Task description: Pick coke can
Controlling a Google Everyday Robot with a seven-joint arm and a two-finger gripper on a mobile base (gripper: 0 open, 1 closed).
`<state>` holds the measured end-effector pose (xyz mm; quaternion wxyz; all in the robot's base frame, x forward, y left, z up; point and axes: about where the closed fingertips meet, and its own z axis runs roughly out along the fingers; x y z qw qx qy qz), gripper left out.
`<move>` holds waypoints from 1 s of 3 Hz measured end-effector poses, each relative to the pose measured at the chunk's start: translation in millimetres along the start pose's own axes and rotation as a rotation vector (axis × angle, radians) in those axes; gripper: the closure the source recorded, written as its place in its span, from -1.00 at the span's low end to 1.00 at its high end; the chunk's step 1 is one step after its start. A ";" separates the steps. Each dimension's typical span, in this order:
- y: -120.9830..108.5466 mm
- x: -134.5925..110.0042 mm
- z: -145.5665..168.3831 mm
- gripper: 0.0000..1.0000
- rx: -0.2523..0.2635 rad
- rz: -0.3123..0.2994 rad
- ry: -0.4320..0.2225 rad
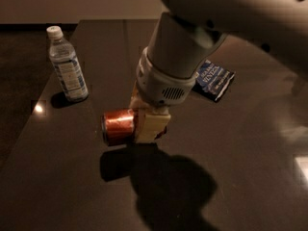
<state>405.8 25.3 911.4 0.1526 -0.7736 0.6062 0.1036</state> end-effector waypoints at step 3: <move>-7.3 -6.9 -89.0 1.00 0.100 -0.084 -0.080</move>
Offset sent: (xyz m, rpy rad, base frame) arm 0.0104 -0.0347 0.0911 0.0939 -0.0938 0.0453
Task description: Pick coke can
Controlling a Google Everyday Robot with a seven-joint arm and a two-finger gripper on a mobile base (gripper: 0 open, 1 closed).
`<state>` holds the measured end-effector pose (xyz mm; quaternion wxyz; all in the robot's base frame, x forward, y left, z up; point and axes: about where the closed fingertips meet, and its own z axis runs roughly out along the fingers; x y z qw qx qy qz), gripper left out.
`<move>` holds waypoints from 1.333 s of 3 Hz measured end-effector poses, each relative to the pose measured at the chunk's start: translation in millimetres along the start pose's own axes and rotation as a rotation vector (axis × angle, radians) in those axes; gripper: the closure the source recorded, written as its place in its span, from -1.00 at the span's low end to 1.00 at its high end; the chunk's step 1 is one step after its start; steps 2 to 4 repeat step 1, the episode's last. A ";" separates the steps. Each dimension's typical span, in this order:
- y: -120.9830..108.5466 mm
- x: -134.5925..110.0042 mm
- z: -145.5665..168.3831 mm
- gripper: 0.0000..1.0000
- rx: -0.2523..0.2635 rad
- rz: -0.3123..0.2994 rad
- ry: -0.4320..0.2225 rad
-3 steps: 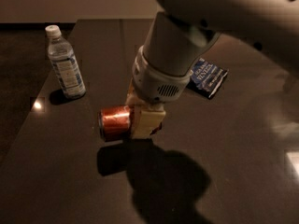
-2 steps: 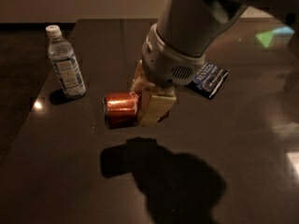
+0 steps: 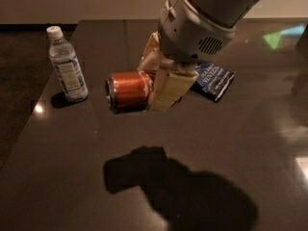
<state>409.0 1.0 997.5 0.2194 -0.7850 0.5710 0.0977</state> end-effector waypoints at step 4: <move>-0.1 -0.4 -0.3 1.00 0.001 -0.001 0.000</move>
Offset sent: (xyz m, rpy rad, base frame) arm 0.0000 0.0000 0.0000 0.0000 0.0000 0.0000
